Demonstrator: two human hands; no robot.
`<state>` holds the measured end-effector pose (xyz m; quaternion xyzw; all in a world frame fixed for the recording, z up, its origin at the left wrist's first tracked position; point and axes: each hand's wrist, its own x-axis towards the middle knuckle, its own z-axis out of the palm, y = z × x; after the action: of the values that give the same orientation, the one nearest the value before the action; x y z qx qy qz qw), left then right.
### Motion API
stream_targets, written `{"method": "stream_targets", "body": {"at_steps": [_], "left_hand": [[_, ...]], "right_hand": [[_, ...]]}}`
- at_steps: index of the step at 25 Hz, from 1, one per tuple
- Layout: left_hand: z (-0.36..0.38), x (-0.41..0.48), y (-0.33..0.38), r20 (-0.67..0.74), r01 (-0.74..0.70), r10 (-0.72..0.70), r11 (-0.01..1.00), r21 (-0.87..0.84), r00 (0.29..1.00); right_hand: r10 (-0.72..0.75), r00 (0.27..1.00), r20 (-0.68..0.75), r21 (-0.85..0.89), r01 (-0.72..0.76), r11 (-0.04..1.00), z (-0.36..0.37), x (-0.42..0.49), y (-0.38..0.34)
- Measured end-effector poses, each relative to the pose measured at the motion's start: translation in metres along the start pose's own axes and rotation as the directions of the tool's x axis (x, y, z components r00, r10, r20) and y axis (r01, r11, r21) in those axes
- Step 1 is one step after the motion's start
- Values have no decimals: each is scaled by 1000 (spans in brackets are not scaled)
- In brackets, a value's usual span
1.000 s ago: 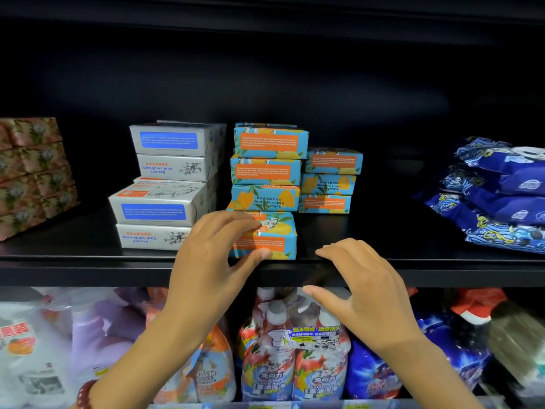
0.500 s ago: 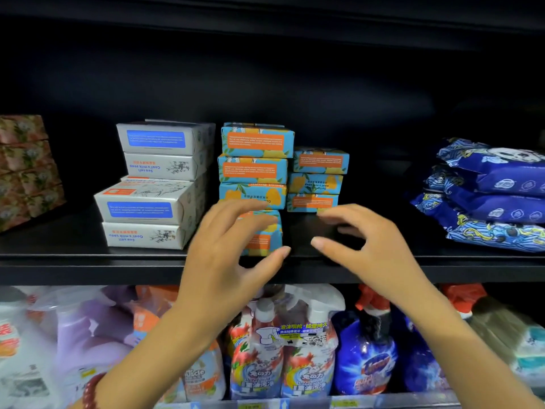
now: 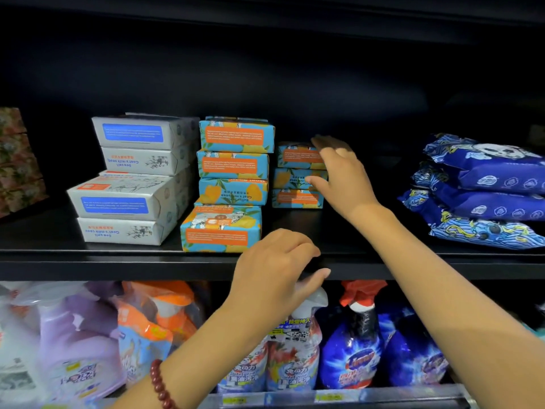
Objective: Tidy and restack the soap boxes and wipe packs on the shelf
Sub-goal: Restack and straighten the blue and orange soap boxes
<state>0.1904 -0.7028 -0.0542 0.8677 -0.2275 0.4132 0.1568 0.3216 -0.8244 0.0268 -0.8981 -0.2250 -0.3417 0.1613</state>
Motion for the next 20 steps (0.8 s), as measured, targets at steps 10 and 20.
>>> {"method": "stream_targets", "body": {"at_steps": [10, 20], "left_hand": [[-3, 1, 4, 13, 99, -98, 994, -51, 995], [-44, 26, 16, 304, 450, -517, 183, -874, 800]], "right_hand": [[-144, 982, -122, -79, 135, 988, -13, -11, 3], [-491, 591, -641, -82, 582, 809, -32, -105, -6]]}}
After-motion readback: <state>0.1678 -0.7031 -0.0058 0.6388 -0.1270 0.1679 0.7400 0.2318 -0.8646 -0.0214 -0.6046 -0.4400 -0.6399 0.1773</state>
